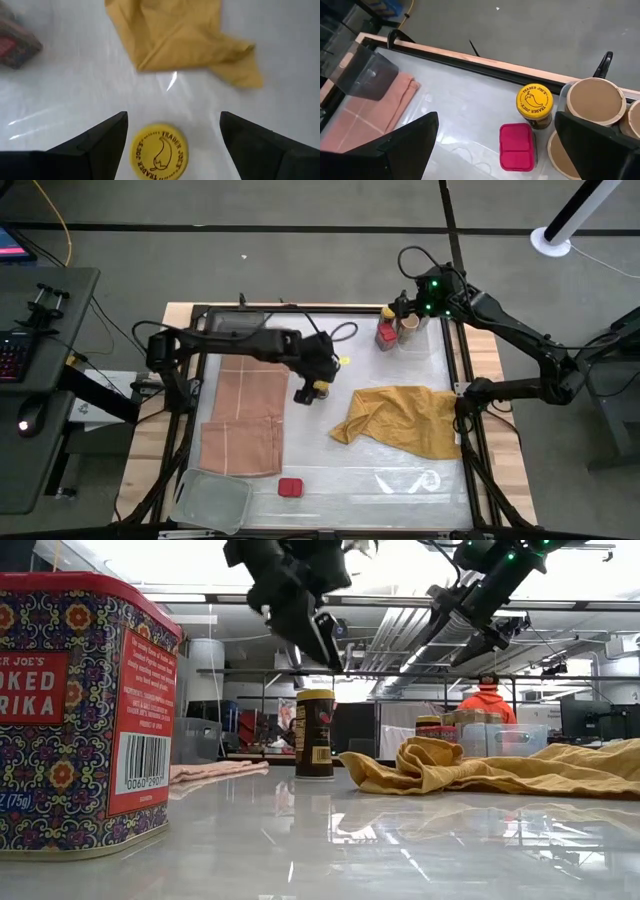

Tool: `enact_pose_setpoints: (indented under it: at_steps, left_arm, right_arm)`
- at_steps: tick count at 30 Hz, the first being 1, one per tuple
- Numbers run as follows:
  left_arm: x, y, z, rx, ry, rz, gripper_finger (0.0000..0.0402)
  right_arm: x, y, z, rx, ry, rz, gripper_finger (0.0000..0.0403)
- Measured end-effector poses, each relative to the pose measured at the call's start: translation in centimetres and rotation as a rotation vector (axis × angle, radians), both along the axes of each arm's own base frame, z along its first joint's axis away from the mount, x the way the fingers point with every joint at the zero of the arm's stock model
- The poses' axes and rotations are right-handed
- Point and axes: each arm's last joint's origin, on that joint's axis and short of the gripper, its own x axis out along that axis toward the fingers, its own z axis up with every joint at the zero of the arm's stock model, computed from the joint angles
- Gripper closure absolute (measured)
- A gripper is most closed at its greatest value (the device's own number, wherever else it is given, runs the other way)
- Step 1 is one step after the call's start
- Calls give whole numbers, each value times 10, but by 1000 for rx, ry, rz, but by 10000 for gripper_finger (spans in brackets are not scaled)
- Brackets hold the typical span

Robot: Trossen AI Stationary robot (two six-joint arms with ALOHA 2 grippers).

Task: Sort spices by type
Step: Put the bottom yellow seasoning bottle into the black bin

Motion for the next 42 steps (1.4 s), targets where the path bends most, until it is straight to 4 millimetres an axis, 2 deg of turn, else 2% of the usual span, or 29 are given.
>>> enact_pose_setpoints:
  at_steps: [6,11,33,38,42]
  left_arm:
    - [1,0,-7,103,46,-17,98]
    - [-2,4,-9,93,65,-56,98]
    - [8,11,-50,95,147,-117,100]
    - [9,12,-52,92,146,-113,124]
    - [9,12,-51,97,142,-125,180]
  right_arm:
    - [-1,1,-1,0,17,11,7]
    - [-1,1,-1,1,18,11,7]
    - [1,1,-1,36,-21,-29,7]
    - [5,5,-1,32,-19,-15,7]
    - [7,7,0,30,-19,-3,7]
